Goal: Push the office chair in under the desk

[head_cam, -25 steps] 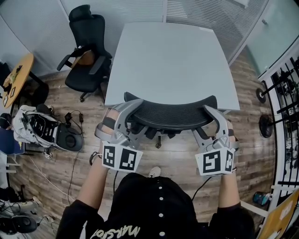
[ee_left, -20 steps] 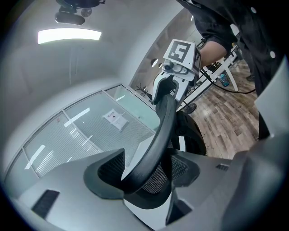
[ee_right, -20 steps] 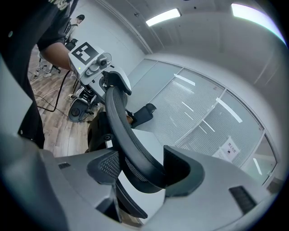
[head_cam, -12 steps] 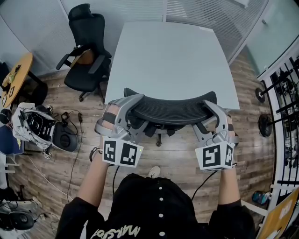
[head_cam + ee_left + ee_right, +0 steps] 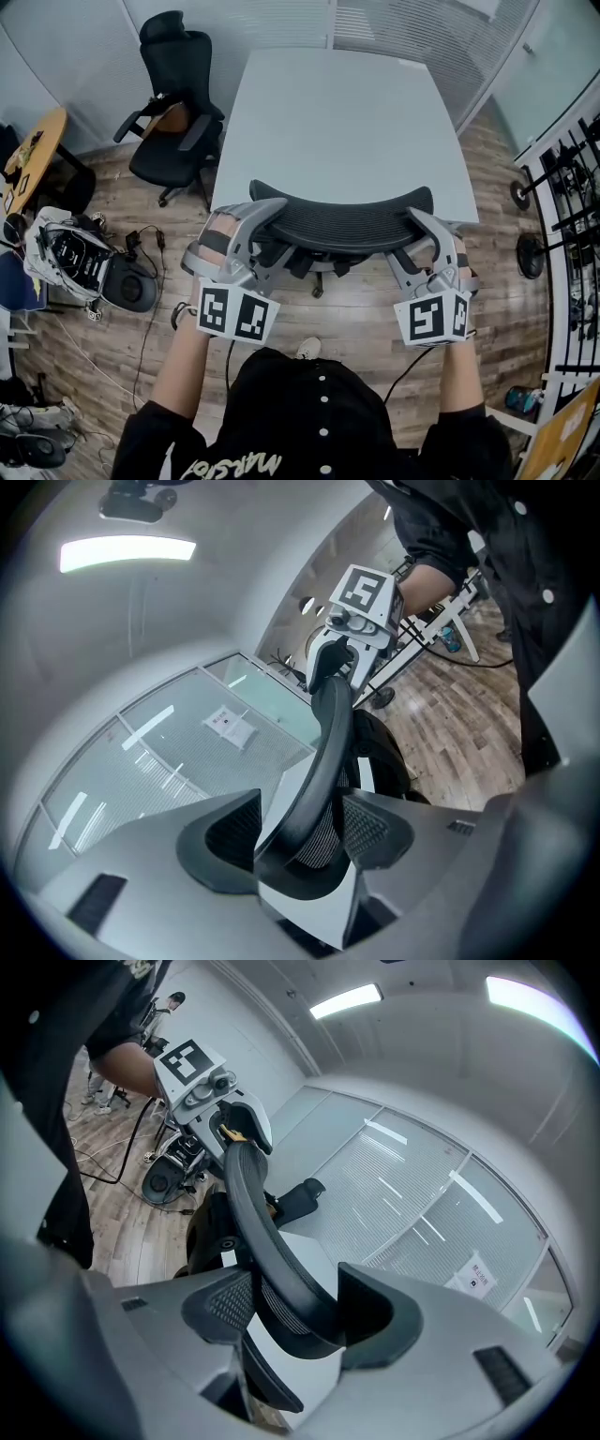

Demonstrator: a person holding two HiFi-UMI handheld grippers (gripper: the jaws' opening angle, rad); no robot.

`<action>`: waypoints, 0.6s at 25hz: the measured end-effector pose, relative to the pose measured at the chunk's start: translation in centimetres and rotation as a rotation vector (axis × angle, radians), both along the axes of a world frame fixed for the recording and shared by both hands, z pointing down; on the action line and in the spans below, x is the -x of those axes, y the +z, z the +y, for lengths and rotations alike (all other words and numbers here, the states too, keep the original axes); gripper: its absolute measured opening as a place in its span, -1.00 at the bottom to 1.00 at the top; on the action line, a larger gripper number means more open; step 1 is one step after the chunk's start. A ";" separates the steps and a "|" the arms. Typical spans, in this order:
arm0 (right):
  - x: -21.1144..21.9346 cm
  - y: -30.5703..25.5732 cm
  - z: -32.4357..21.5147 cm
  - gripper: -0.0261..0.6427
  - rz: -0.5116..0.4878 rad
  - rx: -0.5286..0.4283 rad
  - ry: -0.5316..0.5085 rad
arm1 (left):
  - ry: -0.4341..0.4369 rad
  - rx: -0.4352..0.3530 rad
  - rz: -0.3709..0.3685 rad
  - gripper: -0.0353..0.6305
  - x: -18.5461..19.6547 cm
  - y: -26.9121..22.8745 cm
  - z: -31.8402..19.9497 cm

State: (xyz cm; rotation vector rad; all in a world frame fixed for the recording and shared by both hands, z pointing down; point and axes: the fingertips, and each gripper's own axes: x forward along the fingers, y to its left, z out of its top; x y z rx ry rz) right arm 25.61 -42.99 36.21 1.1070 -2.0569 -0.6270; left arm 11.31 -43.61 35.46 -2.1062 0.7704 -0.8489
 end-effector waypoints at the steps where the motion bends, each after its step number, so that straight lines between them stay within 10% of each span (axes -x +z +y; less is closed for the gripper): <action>1: -0.1 -0.2 0.4 -0.13 -0.008 0.000 -0.004 | -0.004 -0.011 0.001 -0.15 0.4 -0.3 0.4; 9: -0.9 -2.0 3.7 -0.54 -0.112 -0.041 -0.006 | -0.068 0.022 0.250 -0.52 4.2 -2.3 3.6; 15: -2.3 -4.8 5.4 -0.79 -0.518 -0.068 0.105 | -0.065 0.081 0.460 -0.81 5.9 -3.7 4.9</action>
